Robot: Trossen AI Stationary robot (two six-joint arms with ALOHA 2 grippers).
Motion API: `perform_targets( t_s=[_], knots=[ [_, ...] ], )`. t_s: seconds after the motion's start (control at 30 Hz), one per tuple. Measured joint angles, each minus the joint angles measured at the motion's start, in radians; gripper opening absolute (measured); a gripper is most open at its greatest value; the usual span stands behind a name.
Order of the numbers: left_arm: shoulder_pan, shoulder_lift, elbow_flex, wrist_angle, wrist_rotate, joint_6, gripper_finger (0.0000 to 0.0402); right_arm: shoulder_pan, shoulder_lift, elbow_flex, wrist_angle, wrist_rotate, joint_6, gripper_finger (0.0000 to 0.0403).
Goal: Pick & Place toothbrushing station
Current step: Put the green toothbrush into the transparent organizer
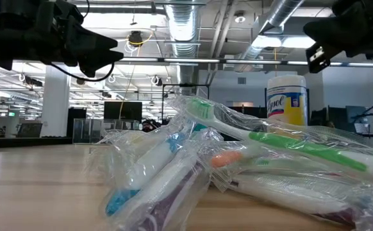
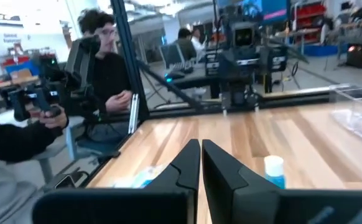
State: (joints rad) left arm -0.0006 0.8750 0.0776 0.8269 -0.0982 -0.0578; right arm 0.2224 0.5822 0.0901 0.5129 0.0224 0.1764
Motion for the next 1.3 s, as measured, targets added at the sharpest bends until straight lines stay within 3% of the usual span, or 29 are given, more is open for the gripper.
perform_targets(
  t_s=[0.43, 0.77, 1.3],
  knots=[
    [0.0, 0.005, 0.0, 0.005, -0.001, 0.0, 0.0218, 0.173, 0.511, 0.246, -0.003, 0.02, 0.042, 0.001],
    [0.0, 0.004, 0.001, 0.005, -0.001, 0.0, 0.0218, 0.21, 0.813, 0.409, -0.004, 0.02, 0.111, 0.0014],
    [0.0, 0.004, 0.001, 0.005, -0.001, 0.0, 0.0218, 0.209, 1.081, 0.591, -0.045, -0.025, 0.15, 0.012]
  ],
)
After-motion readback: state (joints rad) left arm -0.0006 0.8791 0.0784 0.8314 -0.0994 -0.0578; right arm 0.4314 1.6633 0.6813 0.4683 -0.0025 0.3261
